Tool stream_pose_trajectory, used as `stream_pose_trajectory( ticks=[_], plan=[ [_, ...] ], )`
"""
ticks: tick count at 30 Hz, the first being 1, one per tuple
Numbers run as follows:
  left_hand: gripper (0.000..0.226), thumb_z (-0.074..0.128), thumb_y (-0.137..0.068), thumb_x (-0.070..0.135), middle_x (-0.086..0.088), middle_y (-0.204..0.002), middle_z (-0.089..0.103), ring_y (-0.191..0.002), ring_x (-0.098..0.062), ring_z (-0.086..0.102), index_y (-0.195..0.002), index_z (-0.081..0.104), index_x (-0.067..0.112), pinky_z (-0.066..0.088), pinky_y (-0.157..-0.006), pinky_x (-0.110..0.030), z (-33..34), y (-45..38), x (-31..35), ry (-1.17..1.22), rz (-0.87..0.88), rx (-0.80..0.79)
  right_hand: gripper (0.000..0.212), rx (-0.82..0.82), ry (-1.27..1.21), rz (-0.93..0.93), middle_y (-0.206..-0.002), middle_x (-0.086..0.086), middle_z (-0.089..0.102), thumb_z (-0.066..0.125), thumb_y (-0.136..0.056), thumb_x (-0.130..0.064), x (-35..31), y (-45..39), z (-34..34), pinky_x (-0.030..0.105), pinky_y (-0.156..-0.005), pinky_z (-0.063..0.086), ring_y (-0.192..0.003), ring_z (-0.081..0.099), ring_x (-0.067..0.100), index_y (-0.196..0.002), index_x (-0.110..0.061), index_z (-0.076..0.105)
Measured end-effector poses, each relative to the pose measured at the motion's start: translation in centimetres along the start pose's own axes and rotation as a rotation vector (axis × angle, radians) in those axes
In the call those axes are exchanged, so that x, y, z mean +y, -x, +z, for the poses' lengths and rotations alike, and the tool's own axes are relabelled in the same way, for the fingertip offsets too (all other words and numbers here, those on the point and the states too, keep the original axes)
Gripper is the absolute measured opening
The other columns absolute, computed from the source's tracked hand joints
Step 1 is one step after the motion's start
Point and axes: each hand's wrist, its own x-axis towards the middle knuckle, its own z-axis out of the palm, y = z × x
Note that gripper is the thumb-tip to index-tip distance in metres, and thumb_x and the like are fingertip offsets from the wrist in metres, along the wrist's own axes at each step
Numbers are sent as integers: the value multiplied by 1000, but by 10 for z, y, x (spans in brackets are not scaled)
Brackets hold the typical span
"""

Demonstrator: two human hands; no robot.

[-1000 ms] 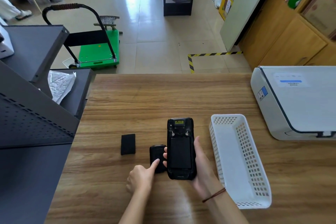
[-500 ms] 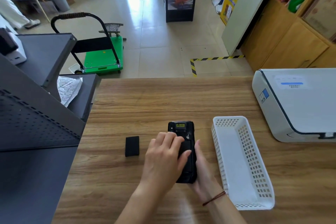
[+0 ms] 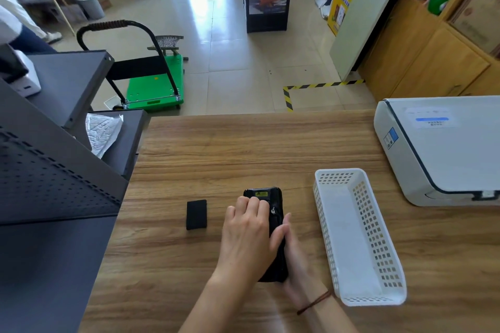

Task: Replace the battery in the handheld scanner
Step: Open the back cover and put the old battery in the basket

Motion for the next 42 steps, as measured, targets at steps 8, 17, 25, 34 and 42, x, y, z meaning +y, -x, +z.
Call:
stream_pose_trajectory(
  ticks=[8, 17, 25, 34, 42],
  plan=[
    [38, 37, -76, 50, 5, -66, 60, -67, -16, 60, -68, 58, 20, 50, -58, -29, -3, 5, 3, 23, 9, -122, 63, 38, 50, 23, -98, 15, 75, 36, -85, -62, 3, -2, -1, 34, -64, 57, -84, 73, 25, -109, -13, 68],
    [98, 71, -53, 63, 0, -128, 35, -122, -19, 32, -130, 33, 14, 20, -108, -34, -34, -5, -2, 38, 133, -467, 65, -87, -20, -4, -121, 15, 67, 36, -84, -60, -14, 6, -1, 39, -99, 46, -114, 62, 26, -120, -13, 63],
    [90, 72, -42, 59, -4, -110, 47, -107, -24, 46, -113, 47, 9, 27, -108, -38, -31, -3, -3, 1, 164, -372, 61, -118, 39, -49, -123, 16, 66, 40, -84, -57, -12, 9, -1, 41, -102, 42, -116, 61, 26, -119, -14, 63],
    [64, 48, -45, 70, 8, -81, 55, -81, -12, 57, -88, 51, 22, 37, -93, -27, -15, 17, -5, 179, 175, -203, 65, -79, -29, 26, -102, 15, 74, 38, -83, -61, -25, 6, -1, 32, -72, 58, -92, 71, 23, -102, -9, 72],
    [71, 52, -78, 48, -2, -143, 42, -132, -20, 39, -138, 37, 13, 32, -108, -31, -40, 2, -20, 214, 198, -237, 61, -130, -89, -3, -90, 10, 77, 31, -90, -58, -37, 8, 5, 30, -58, 59, -78, 74, 19, -95, -15, 74]
  ],
)
